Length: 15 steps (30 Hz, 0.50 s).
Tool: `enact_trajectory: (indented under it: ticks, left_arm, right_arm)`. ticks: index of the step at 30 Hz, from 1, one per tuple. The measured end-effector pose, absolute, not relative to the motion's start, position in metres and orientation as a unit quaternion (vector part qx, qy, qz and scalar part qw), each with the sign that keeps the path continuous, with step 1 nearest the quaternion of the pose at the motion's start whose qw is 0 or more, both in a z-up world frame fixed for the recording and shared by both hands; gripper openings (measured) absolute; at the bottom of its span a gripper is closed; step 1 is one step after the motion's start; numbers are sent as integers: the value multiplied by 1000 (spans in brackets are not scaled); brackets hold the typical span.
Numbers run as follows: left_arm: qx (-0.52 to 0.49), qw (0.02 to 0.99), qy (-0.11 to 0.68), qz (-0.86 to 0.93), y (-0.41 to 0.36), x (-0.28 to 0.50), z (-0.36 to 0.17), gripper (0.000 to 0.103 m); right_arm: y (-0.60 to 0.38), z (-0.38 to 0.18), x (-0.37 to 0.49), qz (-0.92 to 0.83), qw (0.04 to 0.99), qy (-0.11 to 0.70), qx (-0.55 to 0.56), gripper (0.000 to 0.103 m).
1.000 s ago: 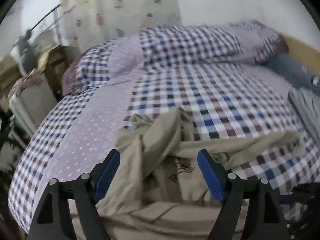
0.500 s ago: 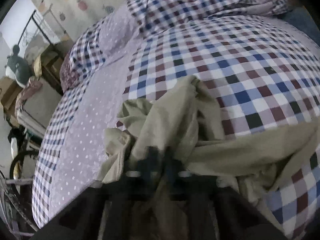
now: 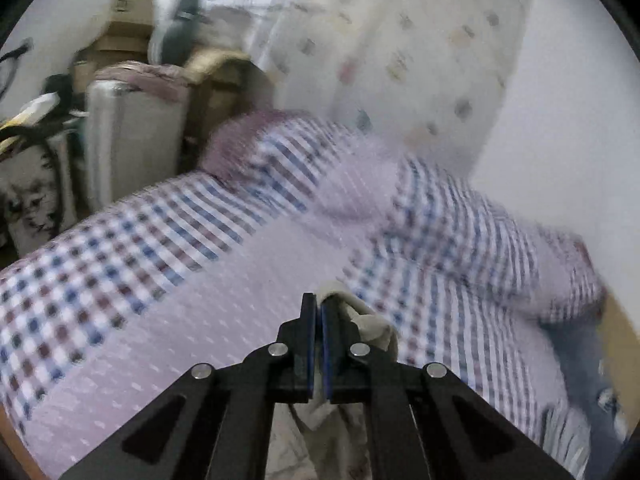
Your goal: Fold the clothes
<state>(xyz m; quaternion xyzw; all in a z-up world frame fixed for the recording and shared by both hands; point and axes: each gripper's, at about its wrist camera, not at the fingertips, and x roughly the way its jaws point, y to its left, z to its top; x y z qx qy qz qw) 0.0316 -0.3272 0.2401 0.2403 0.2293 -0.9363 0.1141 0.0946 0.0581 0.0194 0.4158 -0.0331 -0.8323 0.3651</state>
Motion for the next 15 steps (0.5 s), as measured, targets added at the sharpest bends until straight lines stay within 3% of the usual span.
enact_trajectory:
  ticks: [6,10,11,13,14,15]
  left_arm:
    - [190,275,339,-879,-481,87,224,1]
    - [265,359,368,-816,-559,118,171,6]
    - [255,369,374,-812,-567,133,164,13]
    - [231,389,385,-804,-582,163,152,35]
    - [218,392,394,-802,-584,178,146,53]
    - [205,395,402,-800,-585,193,141,62]
  right_arm:
    - [59,20,94,-832,367,-31,415,53]
    - [60,20,94,-832,368,-29,415,53]
    - [60,21,94,-831,369,-28,415,53]
    - [60,21,93,-831,369,-27,414,53]
    - [60,21,93,-831,370,-26,414,53]
    - [61,21,93,-831,370,-26,414,53]
